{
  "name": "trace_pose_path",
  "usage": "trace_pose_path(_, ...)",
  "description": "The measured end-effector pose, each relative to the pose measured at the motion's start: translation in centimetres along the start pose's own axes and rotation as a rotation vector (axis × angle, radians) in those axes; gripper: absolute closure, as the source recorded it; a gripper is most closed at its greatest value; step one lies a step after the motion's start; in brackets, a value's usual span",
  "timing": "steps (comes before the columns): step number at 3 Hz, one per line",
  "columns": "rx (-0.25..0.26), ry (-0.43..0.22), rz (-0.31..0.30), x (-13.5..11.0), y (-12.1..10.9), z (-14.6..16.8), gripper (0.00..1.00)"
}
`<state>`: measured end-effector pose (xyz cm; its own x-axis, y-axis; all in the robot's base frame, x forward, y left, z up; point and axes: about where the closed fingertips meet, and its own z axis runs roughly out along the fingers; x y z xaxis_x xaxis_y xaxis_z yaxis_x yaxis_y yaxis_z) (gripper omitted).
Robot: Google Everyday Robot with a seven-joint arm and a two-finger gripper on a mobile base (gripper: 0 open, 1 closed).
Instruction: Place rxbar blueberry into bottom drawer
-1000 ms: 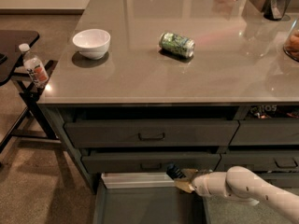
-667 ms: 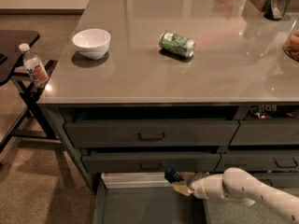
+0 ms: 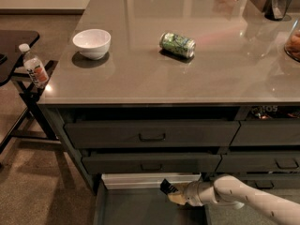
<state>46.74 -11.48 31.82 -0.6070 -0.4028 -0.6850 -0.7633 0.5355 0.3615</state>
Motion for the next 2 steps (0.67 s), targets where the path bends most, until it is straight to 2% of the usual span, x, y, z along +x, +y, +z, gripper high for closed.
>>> trace_pose_path(1,-0.033,0.028,-0.008,2.80,-0.82,3.01,1.00)
trace_pose_path(2,-0.033,0.028,-0.008,2.80,-0.82,3.01,1.00)
